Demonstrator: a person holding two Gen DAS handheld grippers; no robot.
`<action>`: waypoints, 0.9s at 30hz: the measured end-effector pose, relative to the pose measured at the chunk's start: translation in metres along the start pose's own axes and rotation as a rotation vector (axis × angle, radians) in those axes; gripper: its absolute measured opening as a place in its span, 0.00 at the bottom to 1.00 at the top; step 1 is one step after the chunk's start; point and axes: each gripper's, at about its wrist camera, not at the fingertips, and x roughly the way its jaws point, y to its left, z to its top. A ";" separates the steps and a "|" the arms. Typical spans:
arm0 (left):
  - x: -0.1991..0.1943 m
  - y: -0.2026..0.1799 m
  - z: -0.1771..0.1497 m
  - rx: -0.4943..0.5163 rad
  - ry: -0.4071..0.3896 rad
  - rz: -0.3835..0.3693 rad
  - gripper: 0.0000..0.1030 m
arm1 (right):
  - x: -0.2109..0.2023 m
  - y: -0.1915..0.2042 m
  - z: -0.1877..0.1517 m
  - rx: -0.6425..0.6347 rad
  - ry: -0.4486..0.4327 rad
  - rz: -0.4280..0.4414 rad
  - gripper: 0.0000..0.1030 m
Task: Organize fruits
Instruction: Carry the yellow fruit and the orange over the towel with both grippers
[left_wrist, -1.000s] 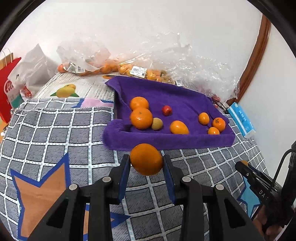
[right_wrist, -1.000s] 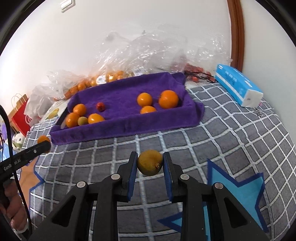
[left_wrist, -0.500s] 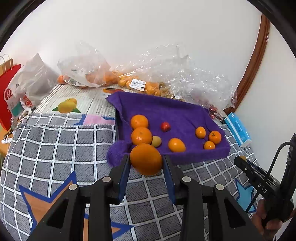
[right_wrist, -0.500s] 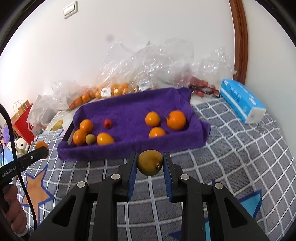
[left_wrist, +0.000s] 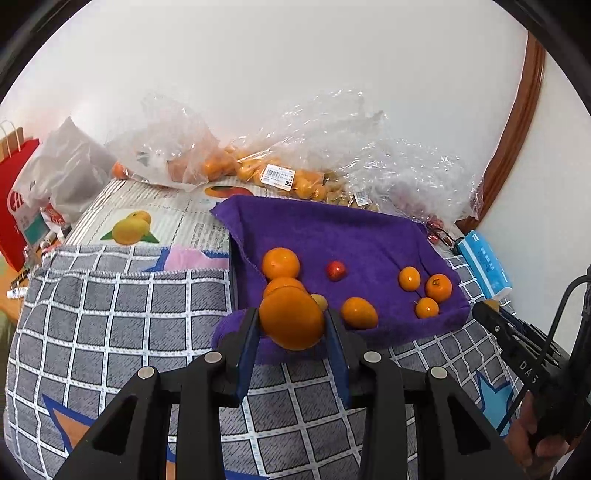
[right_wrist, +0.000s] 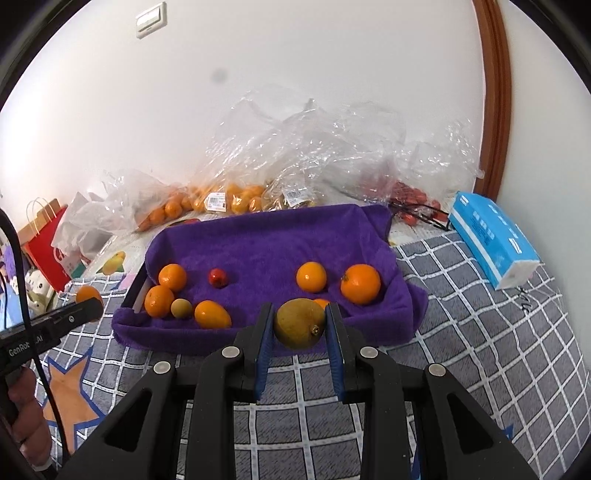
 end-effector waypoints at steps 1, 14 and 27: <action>0.001 -0.001 0.001 0.002 0.002 0.005 0.33 | 0.002 0.000 0.001 -0.005 0.000 -0.001 0.27; 0.016 0.010 0.022 -0.044 0.026 -0.005 0.33 | 0.015 -0.011 0.016 -0.028 -0.011 -0.004 0.27; 0.075 -0.002 0.039 -0.089 0.030 -0.073 0.33 | 0.069 -0.015 0.033 -0.042 -0.005 0.038 0.27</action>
